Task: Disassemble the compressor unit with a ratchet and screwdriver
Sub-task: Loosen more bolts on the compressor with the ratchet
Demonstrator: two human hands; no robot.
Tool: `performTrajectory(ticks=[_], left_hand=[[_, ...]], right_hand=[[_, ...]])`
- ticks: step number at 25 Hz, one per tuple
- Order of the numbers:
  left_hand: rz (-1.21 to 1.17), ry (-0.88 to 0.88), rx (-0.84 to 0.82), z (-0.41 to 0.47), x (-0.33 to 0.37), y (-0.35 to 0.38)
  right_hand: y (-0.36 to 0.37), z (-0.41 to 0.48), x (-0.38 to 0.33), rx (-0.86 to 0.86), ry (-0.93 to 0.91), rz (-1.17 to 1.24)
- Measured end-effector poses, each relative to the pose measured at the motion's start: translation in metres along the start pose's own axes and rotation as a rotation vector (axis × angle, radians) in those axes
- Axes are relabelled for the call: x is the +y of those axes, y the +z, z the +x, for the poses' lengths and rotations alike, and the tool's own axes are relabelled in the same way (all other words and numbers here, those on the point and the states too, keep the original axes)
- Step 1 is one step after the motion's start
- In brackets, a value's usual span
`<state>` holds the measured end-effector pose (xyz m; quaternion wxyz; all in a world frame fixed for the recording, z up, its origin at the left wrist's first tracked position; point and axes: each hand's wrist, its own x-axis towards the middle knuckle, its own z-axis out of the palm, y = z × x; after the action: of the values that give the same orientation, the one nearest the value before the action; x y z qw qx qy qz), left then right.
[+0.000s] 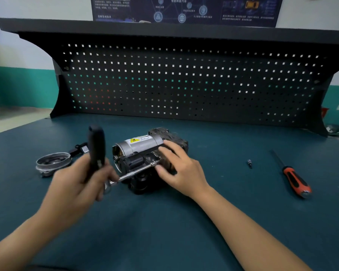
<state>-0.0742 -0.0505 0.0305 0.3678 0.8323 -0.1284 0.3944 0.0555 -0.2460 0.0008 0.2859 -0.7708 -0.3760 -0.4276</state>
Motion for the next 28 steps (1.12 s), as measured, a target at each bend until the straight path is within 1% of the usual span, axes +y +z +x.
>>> performTrajectory(ticks=[2,3,4,5,7,8,9,11,12,14,15,17,20,22,25,27,28], left_hand=[[-0.132,-0.064,0.082,0.001,0.002,-0.016],[-0.205,-0.131,0.110,0.001,0.000,-0.017],[-0.282,-0.227,0.134,-0.003,-0.001,-0.019],[-0.380,-0.364,0.154,-0.007,-0.003,-0.016],[-0.676,-0.711,0.151,-0.017,-0.003,-0.005],[-0.785,-0.883,0.121,-0.023,-0.003,-0.001],[-0.845,-1.034,0.072,-0.026,-0.002,0.004],[-0.922,-1.223,-0.013,-0.027,-0.002,0.011],[-0.945,-1.267,-0.044,-0.026,-0.003,0.013],[-0.929,-1.278,-0.129,-0.023,-0.006,0.014],[-0.882,-1.269,-0.193,-0.021,-0.007,0.012],[-0.723,-1.231,-0.341,-0.015,-0.013,0.009],[-0.382,-1.140,-0.604,-0.003,-0.020,0.000],[-0.245,-1.096,-0.720,0.002,-0.021,-0.001],[-0.207,-1.057,-0.758,0.004,-0.022,0.003],[-0.237,-1.020,-0.706,0.000,-0.021,0.005],[-0.280,-0.996,-0.642,-0.004,-0.020,0.006]], right_hand=[[-0.009,-0.001,0.012,-0.072,0.153,-0.003],[-0.012,-0.002,0.017,-0.104,0.218,-0.005],[-0.015,-0.001,0.022,-0.120,0.265,-0.014],[-0.016,-0.001,0.026,-0.126,0.294,-0.027],[-0.018,0.001,0.029,-0.156,0.303,-0.046],[-0.017,0.001,0.029,-0.184,0.290,-0.053],[-0.016,0.002,0.028,-0.210,0.271,-0.062],[-0.011,0.005,0.023,-0.230,0.227,-0.087],[-0.010,0.007,0.019,-0.223,0.199,-0.099],[-0.008,0.011,0.014,-0.181,0.115,-0.125],[-0.008,0.012,0.013,-0.160,0.075,-0.136],[-0.009,0.013,0.012,-0.130,0.021,-0.158],[-0.010,0.013,0.012,-0.110,-0.016,-0.182],[-0.010,0.013,0.013,-0.102,-0.054,-0.218],[-0.009,0.013,0.014,-0.088,-0.093,-0.251],[-0.008,0.012,0.015,-0.088,-0.063,-0.205],[-0.008,0.012,0.014,-0.096,-0.014,-0.166]])
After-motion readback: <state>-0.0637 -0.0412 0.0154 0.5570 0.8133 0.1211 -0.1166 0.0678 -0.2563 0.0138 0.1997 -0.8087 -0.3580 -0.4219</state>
